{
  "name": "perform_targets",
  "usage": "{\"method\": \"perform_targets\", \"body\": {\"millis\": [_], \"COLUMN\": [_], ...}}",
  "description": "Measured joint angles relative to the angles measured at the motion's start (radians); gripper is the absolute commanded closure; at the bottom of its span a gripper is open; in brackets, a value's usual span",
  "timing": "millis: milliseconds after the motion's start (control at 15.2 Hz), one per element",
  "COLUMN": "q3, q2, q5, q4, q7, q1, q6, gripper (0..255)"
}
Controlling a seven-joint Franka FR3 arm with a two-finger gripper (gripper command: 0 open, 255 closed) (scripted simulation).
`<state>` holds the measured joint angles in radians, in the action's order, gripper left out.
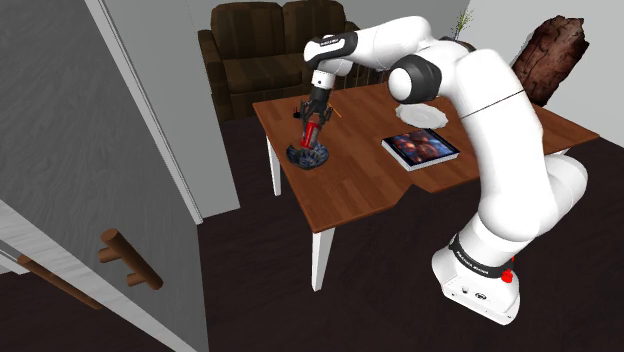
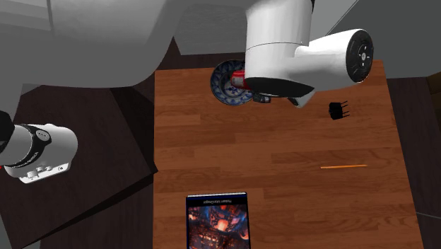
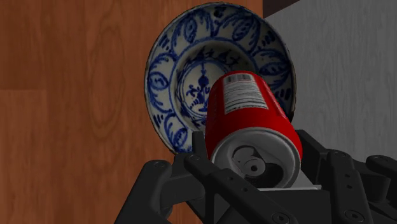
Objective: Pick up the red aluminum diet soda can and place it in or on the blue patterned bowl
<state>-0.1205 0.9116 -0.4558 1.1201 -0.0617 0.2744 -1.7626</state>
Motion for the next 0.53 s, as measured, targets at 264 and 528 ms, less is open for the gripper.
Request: {"method": "perform_targets", "body": {"millis": [264,528], "q3": [-0.001,-0.003], "q2": [-0.021,-0.048], "q5": [0.004,0.007], "q4": [-0.013,-0.02], "q7": [0.015,0.026], "q1": [-0.002,-0.001], "q6": [0.031,0.063], "gripper": [255,255]}}
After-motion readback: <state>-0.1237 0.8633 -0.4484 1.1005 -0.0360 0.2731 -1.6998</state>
